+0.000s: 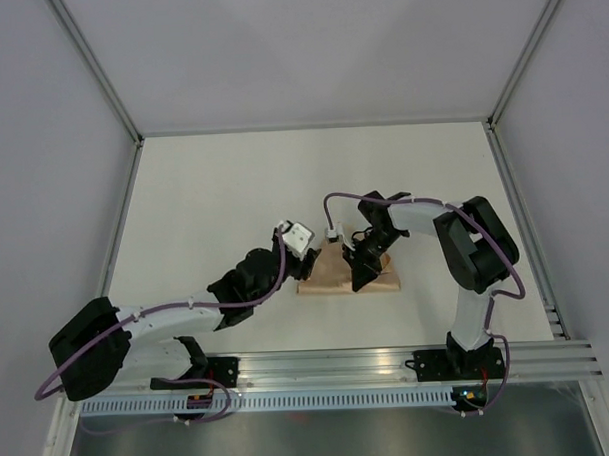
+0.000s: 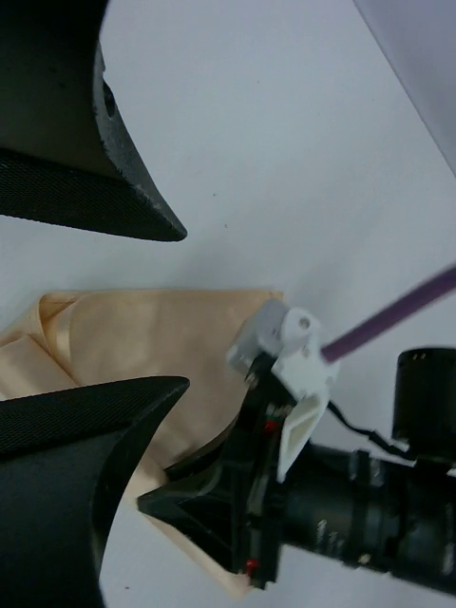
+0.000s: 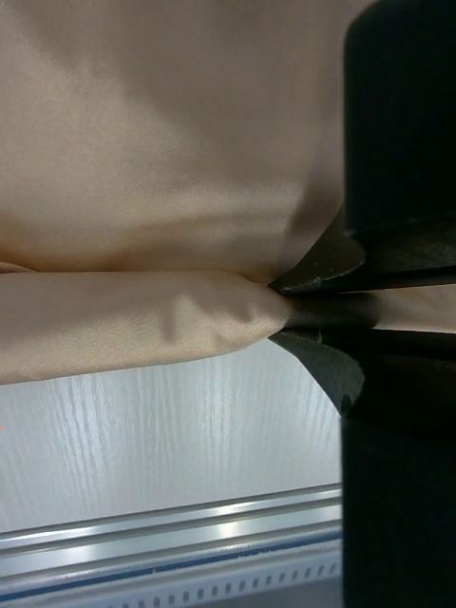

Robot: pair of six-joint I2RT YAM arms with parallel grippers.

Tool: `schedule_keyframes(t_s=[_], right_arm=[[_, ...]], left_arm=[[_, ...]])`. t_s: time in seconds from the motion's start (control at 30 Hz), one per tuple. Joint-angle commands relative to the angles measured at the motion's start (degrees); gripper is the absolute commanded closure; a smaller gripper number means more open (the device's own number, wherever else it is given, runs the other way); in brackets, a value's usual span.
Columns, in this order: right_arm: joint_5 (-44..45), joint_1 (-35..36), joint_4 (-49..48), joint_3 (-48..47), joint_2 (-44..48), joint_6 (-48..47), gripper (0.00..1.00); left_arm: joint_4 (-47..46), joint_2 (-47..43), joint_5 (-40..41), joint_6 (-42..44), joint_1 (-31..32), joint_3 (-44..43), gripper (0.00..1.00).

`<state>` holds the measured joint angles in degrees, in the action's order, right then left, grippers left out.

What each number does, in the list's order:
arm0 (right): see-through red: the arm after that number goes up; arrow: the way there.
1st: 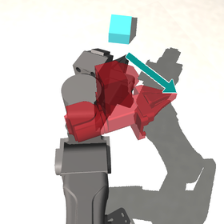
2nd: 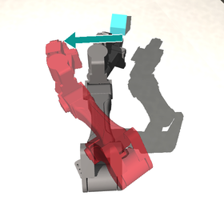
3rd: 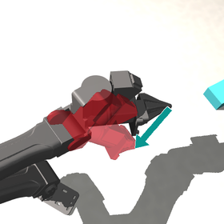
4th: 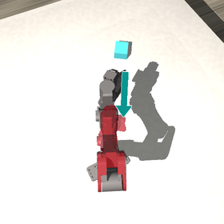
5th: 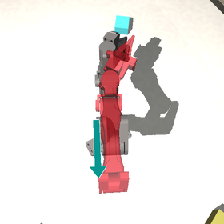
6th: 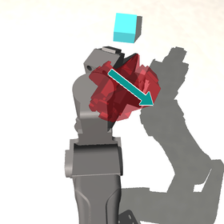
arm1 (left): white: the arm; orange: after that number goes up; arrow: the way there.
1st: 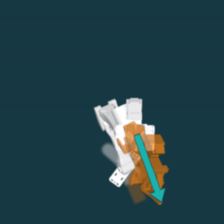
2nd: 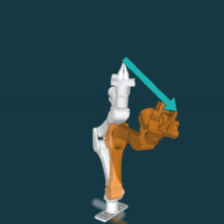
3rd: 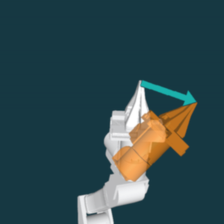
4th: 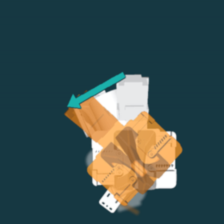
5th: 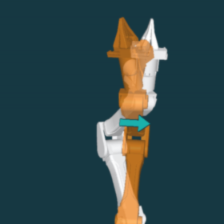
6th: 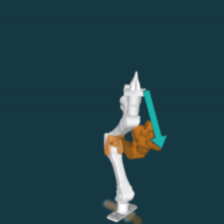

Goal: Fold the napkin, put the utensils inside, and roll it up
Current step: Roll the napkin at the center of the board.

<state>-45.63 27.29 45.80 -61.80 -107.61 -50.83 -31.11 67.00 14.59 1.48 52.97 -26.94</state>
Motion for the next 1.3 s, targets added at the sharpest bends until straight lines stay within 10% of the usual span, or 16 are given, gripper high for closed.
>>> schedule_keyframes(t_s=[0.0,0.37,1.03,1.27], right_arm=[[4.6,-0.8,3.3,-0.1,-7.7,-4.9,0.98],[4.4,-1.9,4.1,-1.7,-9.3,-4.0,0.98],[4.7,-2.0,3.9,-2.4,-10.2,-2.8,0.98],[4.8,-2.0,3.4,-2.2,-10.0,-2.2,0.95]], left_arm=[[-2.2,3.4,6.9,10.9,5.8,-0.1,0.36],[2.6,21.5,3.3,17.6,17.2,-8.9,0.34],[5.6,32.3,-0.4,21.3,19.5,-13.4,0.34],[6.4,34.8,-0.9,21.5,19.5,-14.2,0.68]])
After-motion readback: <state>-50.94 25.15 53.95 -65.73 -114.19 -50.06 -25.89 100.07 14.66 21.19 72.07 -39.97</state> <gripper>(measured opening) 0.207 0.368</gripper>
